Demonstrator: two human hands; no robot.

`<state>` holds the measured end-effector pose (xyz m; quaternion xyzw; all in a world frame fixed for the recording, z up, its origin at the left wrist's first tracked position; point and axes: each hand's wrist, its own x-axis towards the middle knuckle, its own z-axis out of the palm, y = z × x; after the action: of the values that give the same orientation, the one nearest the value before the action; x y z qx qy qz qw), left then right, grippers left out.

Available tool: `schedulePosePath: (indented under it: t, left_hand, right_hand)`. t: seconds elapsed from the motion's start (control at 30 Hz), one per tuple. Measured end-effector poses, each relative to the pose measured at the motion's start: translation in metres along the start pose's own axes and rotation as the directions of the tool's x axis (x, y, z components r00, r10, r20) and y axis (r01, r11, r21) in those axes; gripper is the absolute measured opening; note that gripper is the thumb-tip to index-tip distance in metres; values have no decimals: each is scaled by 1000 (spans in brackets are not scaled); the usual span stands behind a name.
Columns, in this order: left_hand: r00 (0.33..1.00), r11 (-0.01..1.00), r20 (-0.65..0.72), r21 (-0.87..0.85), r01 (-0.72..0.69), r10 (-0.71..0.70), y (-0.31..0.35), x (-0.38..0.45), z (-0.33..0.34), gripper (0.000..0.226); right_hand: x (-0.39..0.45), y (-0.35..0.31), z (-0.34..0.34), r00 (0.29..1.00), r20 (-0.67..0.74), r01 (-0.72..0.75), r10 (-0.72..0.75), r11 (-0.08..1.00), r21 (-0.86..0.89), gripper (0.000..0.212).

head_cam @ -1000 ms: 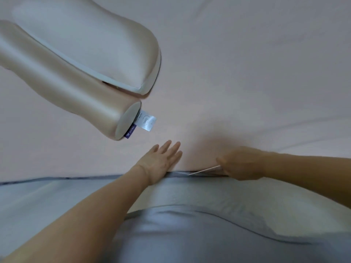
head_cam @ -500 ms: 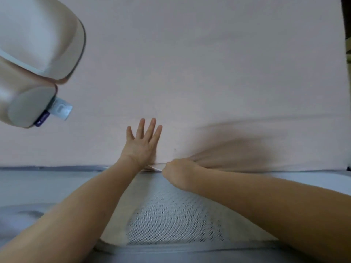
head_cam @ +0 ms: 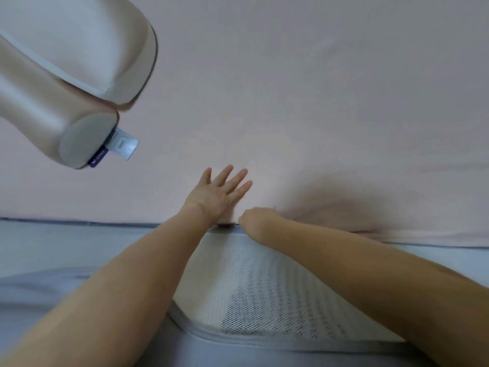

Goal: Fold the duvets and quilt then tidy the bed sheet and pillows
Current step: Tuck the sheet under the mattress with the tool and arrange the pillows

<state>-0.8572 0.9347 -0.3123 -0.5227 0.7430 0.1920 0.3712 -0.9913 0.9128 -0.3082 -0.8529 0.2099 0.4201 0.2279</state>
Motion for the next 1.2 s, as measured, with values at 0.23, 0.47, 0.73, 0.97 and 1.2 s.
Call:
schedulePosePath:
  t: [0.23, 0.47, 0.73, 0.97, 1.2]
  left_hand:
    - [988, 994, -110, 39, -103, 107, -18, -4, 16, 97]
    - [993, 996, -106, 78, -48, 56, -49, -24, 53, 100]
    - [998, 999, -39, 27, -45, 46, -43, -31, 41, 86]
    - [990, 989, -15, -44, -141, 140, 3, -5, -28, 74]
    - [989, 984, 1, -100, -145, 146, 99, 38, -102, 86]
  right_hand:
    - [-2, 2, 22, 996, -58, 63, -73, 985, -162, 34]
    - [6, -35, 4, 926, -293, 173, -240, 956, -236, 32]
    - [7, -32, 14, 970, -142, 151, -196, 948, -280, 33]
    - [-112, 89, -6, 981, -62, 167, -183, 965, -200, 28]
    - [-189, 152, 18, 959, -15, 269, -283, 925, -267, 28]
